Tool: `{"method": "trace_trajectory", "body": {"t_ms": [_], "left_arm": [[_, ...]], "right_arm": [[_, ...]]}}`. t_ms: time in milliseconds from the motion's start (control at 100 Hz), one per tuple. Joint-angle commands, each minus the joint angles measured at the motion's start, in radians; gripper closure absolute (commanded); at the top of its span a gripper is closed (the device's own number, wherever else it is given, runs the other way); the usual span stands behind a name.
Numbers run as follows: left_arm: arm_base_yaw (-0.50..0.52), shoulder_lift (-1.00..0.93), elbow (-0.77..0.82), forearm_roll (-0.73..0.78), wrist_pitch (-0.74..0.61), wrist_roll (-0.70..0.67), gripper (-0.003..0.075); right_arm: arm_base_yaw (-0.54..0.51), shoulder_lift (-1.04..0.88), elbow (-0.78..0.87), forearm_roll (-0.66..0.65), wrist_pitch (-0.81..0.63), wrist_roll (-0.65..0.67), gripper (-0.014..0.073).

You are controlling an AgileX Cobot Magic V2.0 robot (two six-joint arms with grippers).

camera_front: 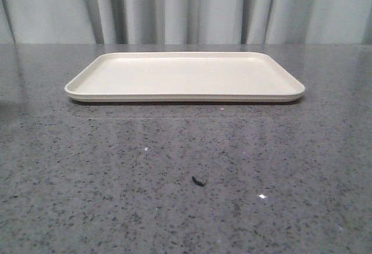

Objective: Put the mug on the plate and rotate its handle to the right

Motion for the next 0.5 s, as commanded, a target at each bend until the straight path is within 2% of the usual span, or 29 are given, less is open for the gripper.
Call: {"method": "trace_trajectory", "body": {"t_ms": [0, 270, 490], "left_arm": [[0.003, 0.034, -0.047, -0.018, -0.029, -0.011, 0.0321], [0.003, 0.14, -0.049, -0.018, -0.013, -0.011, 0.0325], [0.003, 0.196, -0.051, -0.02, -0.025, -0.011, 0.0385]], "right_arm": [[-0.005, 0.02, -0.037, -0.005, -0.083, -0.001, 0.0655], [-0.005, 0.02, -0.037, -0.005, -0.084, -0.001, 0.0655], [-0.005, 0.02, -0.037, -0.005, -0.084, -0.001, 0.0655]]}}
